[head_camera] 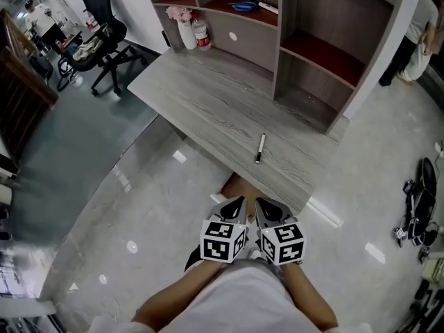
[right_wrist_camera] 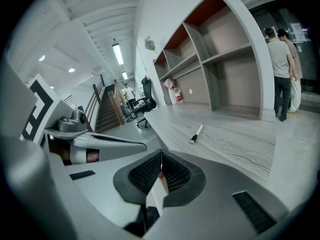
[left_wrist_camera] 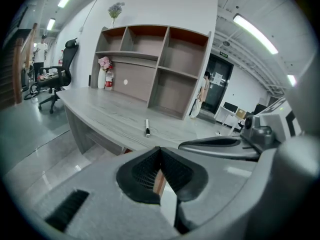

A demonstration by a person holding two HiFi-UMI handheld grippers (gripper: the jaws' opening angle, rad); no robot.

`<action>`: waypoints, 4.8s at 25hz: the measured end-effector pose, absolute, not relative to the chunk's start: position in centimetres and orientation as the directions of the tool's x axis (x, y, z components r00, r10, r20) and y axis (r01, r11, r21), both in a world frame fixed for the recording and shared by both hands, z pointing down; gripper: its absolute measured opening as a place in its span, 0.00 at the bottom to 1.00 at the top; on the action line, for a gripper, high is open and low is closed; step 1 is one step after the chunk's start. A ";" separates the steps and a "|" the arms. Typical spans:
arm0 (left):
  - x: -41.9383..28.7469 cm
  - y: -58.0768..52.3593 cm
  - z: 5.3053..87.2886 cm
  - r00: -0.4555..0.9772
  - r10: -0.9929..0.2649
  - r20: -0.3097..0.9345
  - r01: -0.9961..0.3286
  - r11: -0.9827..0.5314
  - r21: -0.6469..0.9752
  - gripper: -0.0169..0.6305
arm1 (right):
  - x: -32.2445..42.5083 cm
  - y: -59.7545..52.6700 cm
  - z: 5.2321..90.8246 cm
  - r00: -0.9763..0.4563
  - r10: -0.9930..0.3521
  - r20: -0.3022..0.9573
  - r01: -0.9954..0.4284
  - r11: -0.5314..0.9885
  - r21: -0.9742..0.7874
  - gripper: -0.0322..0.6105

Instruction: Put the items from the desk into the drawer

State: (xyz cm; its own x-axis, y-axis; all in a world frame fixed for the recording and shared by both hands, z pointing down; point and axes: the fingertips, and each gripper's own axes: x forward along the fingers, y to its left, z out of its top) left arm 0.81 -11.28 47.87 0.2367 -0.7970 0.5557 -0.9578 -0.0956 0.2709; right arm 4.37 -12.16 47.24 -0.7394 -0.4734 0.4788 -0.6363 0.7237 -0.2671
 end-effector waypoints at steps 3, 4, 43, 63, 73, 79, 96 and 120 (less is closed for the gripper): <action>-0.2 -12.9 48.2 0.290 -0.775 0.562 -0.947 -0.147 0.286 0.03 | 3.3 -13.9 47.8 -0.698 -0.517 0.495 -0.688 0.678 -0.261 0.05; -0.7 -13.5 48.3 0.307 -0.766 0.565 -0.943 -0.165 0.290 0.03 | 3.0 -14.6 48.0 -0.680 -0.534 0.503 -0.707 0.659 -0.257 0.05; -8.3 -23.1 53.2 0.647 -0.448 0.617 -0.751 -0.513 0.415 0.03 | 0.8 -27.2 56.5 -0.153 -0.680 0.716 -0.980 0.196 -0.024 0.12; -7.3 -16.6 55.1 0.548 -0.537 0.641 -0.836 -0.381 0.396 0.03 | 0.3 -18.9 56.0 -0.282 -0.684 0.673 -0.939 0.342 -0.047 0.12; -7.8 -11.9 55.4 0.504 -0.578 0.642 -0.864 -0.318 0.391 0.03 | -0.2 -13.5 55.5 -0.328 -0.673 0.663 -0.916 0.397 -0.050 0.12; -8.6 -10.3 55.9 0.479 -0.597 0.643 -0.876 -0.287 0.386 0.03 | -1.0 -10.7 56.5 -0.349 -0.659 0.666 -0.904 0.424 -0.054 0.12; -10.2 -11.6 59.6 0.465 -0.552 0.692 -0.885 -0.290 0.363 0.03 | -3.8 -12.3 67.1 -0.326 -0.507 0.798 -0.915 0.381 -0.131 0.12; -11.0 -12.3 60.2 0.478 -0.517 0.710 -0.877 -0.315 0.362 0.03 | -4.2 -13.1 68.1 -0.329 -0.456 0.827 -0.920 0.352 -0.172 0.13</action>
